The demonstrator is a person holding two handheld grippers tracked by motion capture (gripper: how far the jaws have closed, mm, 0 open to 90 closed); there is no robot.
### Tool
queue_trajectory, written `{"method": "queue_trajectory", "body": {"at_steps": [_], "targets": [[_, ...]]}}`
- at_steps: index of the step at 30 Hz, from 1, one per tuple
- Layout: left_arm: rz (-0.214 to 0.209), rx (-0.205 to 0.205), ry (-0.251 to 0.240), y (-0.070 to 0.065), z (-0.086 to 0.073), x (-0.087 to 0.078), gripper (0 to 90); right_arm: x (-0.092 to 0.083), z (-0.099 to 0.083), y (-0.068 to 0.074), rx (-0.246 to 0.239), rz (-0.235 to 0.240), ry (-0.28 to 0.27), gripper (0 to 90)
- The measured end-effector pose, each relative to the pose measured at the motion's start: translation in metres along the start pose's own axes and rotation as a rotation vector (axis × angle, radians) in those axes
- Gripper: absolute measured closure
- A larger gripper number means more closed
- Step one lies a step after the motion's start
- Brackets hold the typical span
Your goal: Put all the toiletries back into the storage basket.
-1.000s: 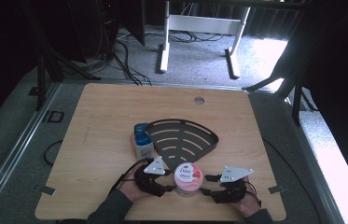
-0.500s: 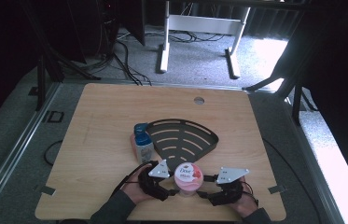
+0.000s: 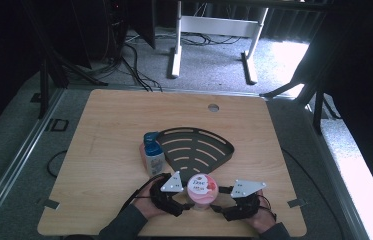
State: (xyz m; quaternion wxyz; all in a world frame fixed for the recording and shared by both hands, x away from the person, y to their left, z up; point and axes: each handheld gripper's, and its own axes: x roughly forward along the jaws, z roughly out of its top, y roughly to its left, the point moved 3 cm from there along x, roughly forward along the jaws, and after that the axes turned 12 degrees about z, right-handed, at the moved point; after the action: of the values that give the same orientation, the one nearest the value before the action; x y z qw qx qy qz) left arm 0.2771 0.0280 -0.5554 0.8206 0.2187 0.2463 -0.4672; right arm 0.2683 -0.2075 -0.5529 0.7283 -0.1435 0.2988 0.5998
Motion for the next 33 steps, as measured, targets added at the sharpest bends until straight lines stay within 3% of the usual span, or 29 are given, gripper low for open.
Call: {"method": "queue_trajectory", "body": {"at_steps": [10, 18, 33], "targets": [[0.01, 0.005, 0.008, -0.001, 0.001, 0.0, 26.7, 0.001, 0.002, 0.001, -0.021, -0.016, 0.013, 32.8], [-0.005, -0.023, 0.012, 0.0, 0.002, 0.0, 26.8, -0.002, 0.003, 0.001, -0.014, -0.013, -0.004, 32.9], [0.028, 0.013, 0.007, -0.002, 0.012, -0.002, 26.8, -0.008, 0.006, 0.001, -0.021, -0.032, 0.0, 32.6]]}}
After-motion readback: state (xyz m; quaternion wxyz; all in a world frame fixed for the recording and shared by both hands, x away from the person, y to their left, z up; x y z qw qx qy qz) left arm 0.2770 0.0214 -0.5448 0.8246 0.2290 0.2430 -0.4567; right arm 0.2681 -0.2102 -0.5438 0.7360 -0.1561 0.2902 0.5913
